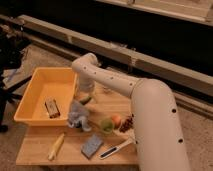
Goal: Place pepper in table surface
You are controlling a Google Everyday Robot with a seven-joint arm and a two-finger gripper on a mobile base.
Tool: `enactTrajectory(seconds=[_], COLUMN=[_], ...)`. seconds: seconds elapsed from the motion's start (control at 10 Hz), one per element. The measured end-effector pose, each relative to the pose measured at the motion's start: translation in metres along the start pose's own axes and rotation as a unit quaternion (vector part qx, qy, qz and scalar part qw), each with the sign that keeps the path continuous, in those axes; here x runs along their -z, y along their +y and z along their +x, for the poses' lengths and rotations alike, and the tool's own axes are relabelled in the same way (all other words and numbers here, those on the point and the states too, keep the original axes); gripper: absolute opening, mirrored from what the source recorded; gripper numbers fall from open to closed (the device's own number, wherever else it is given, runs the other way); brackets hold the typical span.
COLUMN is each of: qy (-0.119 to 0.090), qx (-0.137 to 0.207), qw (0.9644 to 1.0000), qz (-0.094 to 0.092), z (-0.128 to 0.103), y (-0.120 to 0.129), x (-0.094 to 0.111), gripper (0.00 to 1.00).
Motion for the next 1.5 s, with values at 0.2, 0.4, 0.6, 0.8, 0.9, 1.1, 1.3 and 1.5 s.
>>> enactTrajectory(seconds=[0.2,0.4,0.6,0.8,0.9,1.1,1.3,1.5], qy=[-0.006,-0.008,-0.009,-0.011,-0.010,-0.003,0.005,0.016], qx=[0.007,0.015,0.025,0.035,0.037,0.036,0.031,0.027], qw=[1.0000,0.9998,0.9996,0.9992,0.9991,0.9989,0.9988,0.9989], qz=[0.000,-0.003,-0.005,-0.011,-0.016,-0.030,-0.038,-0.036], z=[-0.004,-0.009,-0.014,-0.018,-0.018,-0.014,-0.009,-0.001], y=[-0.002,-0.006,-0.010,-0.013,-0.012,-0.013,-0.015,-0.019], x=[-0.003,-0.006,-0.008,-0.012,-0.015,-0.026,-0.034,-0.038], gripper=[0.80,0.80,0.80,0.80,0.80,0.80,0.80,0.80])
